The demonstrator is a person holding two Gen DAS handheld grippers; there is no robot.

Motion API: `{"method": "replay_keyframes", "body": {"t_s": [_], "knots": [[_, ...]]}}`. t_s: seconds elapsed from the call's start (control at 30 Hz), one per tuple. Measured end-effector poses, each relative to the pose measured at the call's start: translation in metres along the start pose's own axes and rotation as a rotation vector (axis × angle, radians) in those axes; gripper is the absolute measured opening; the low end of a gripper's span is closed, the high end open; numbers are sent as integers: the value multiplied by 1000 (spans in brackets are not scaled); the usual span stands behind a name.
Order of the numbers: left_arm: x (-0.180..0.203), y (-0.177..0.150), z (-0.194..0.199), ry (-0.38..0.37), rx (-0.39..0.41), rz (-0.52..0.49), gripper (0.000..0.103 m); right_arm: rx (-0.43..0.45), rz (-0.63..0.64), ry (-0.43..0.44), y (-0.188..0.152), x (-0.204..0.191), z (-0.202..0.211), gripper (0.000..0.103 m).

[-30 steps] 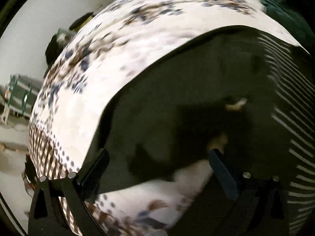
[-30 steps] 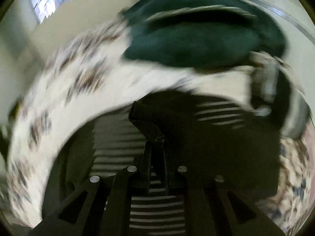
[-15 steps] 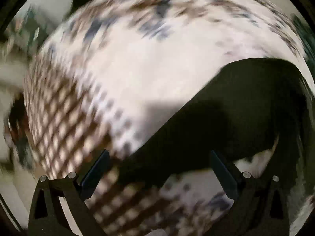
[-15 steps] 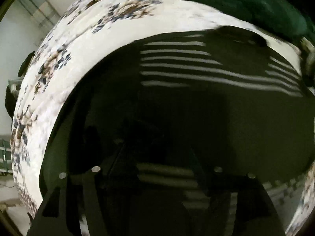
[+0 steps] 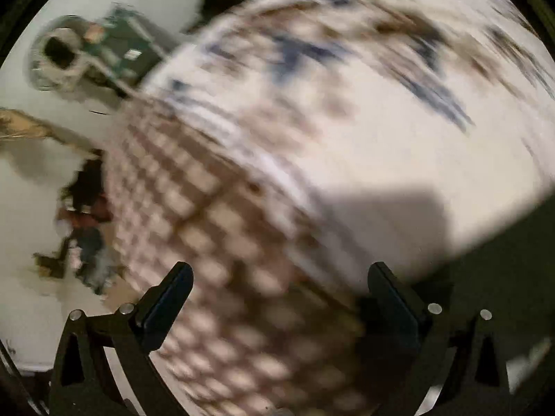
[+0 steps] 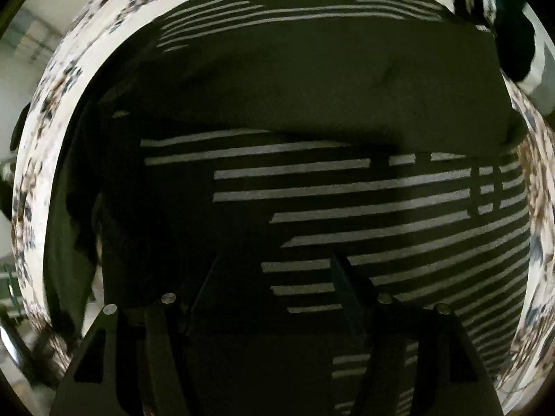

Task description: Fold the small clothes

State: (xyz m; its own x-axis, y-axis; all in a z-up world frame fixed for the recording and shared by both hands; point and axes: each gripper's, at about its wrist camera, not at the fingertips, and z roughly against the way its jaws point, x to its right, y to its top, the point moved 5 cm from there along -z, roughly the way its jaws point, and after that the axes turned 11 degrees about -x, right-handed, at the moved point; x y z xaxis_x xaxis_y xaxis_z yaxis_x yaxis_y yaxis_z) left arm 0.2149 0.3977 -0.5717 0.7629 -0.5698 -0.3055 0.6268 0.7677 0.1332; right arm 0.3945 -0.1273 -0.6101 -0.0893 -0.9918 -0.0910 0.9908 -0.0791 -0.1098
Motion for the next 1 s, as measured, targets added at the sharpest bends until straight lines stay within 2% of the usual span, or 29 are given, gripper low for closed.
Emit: {"method": "replay_keyframes", "body": {"t_s": [0.07, 0.1, 0.17, 0.23, 0.27, 0.3, 0.37, 0.43, 0.5, 0.57, 0.6, 0.63, 0.73, 0.83, 0.93, 0.97, 1.0], "knots": [[-33, 14, 1, 7, 5, 51, 103, 9, 22, -5, -6, -1, 0, 66], [-43, 9, 1, -16, -4, 63, 103, 5, 24, 5, -9, -3, -2, 66], [-52, -10, -1, -124, -84, 94, 103, -3, 19, 18, -14, -2, -3, 66], [-42, -41, -3, -254, -180, 131, 103, -6, 16, 26, -22, 1, -3, 66], [-32, -57, -10, -353, -255, 158, 103, -6, 13, 28, -26, 4, -2, 66], [-21, -66, -15, -418, -294, 174, 103, -8, 11, 32, -30, 6, -2, 66], [5, -73, -26, -492, -310, 200, 103, -17, 10, 32, -35, 6, -4, 66], [32, -68, -36, -497, -301, 193, 96, -21, 11, 27, -38, 9, -2, 66], [59, -56, -40, -387, -231, 151, 83, -19, 7, 17, -41, 10, -4, 66], [73, -44, -31, -320, -114, 108, 47, -14, -6, 2, -43, 17, -4, 66], [80, -38, -26, -289, -71, 82, 17, -6, -18, -13, -44, 23, -4, 66], [86, -34, -24, -311, -59, 70, 8, 5, -30, -34, -45, 29, -3, 66], [90, -22, -5, -318, -1, 51, 7, 15, -76, -48, -47, 48, 4, 66], [97, -13, 43, -347, 68, 10, 7, 33, -115, -36, -49, 72, 18, 68], [130, -19, 126, -404, 174, -94, 7, 53, -119, -37, -51, 97, 31, 79], [148, -19, 150, -439, 198, -132, 7, 57, -120, -33, -52, 106, 34, 80], [171, -32, 178, -473, 217, -172, 7, 66, -124, -21, -54, 116, 38, 80]]}}
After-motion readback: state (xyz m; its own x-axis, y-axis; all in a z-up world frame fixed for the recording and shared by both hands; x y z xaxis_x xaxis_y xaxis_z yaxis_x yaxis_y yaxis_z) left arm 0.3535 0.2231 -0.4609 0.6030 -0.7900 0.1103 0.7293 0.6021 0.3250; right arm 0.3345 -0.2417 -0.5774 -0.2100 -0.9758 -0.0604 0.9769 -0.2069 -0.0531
